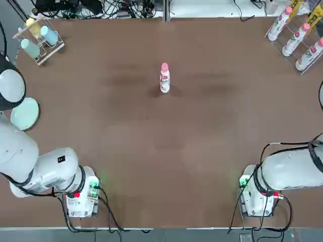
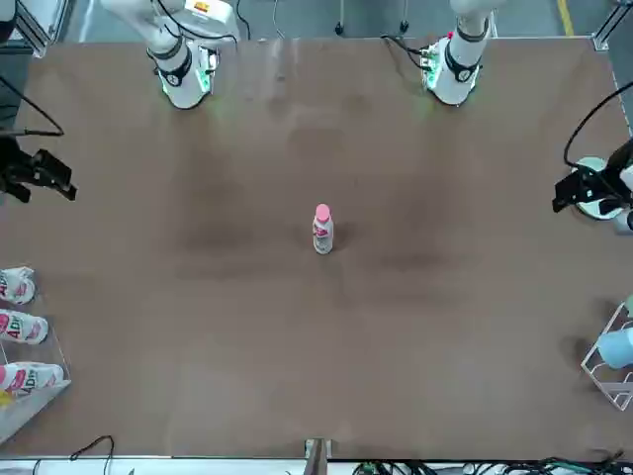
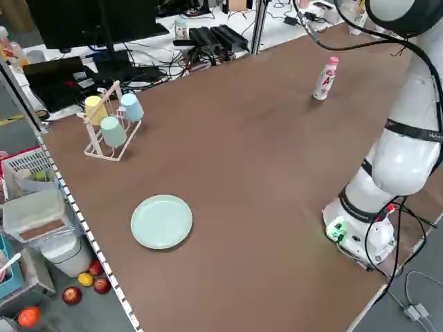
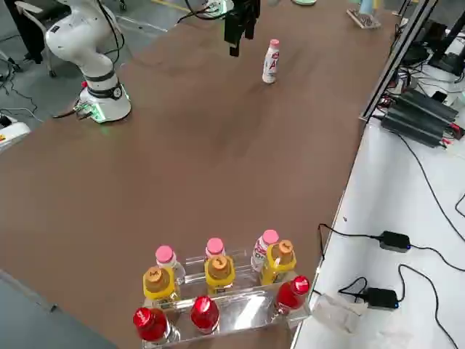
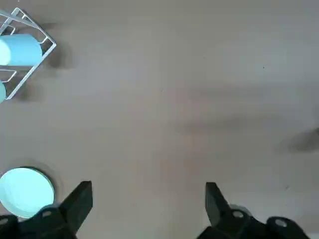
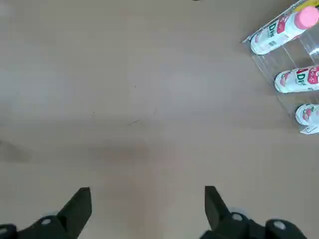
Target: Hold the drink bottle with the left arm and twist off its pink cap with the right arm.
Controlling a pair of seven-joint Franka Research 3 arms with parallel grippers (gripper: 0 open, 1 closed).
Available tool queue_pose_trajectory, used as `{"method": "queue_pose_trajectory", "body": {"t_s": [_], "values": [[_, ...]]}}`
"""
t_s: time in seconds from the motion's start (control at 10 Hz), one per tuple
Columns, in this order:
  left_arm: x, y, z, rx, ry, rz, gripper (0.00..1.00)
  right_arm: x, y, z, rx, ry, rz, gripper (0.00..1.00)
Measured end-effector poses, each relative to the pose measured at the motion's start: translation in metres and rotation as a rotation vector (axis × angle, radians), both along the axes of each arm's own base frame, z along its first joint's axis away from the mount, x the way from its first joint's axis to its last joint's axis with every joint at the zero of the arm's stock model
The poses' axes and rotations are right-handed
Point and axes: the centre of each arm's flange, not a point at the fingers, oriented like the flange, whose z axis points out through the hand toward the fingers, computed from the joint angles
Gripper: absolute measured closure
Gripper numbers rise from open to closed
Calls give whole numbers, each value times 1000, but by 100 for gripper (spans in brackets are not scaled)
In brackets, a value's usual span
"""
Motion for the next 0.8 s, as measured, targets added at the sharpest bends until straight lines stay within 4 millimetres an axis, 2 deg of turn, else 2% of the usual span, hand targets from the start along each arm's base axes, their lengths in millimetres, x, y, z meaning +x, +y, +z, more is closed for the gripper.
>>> {"method": "queue_pose_trajectory", "body": {"t_s": [0.2, 0.4, 0.6, 0.7, 0.8], "values": [[0, 0, 0, -1, -1, -2, 0, 0, 0, 0, 0, 0, 0, 1], [2, 1, -4, -103, 8, -33, 0, 0, 0, 0, 0, 0, 0, 4], [11, 10, -22, -226, 15, -151, 0, 0, 1, 0, 0, 0, 2, 12], [19, 11, -37, -263, 18, -253, 0, 0, 3, 0, 1, 0, 6, 17], [28, 9, -55, -319, 12, -353, 0, 1, 7, 0, 1, -3, 11, 17]]}}
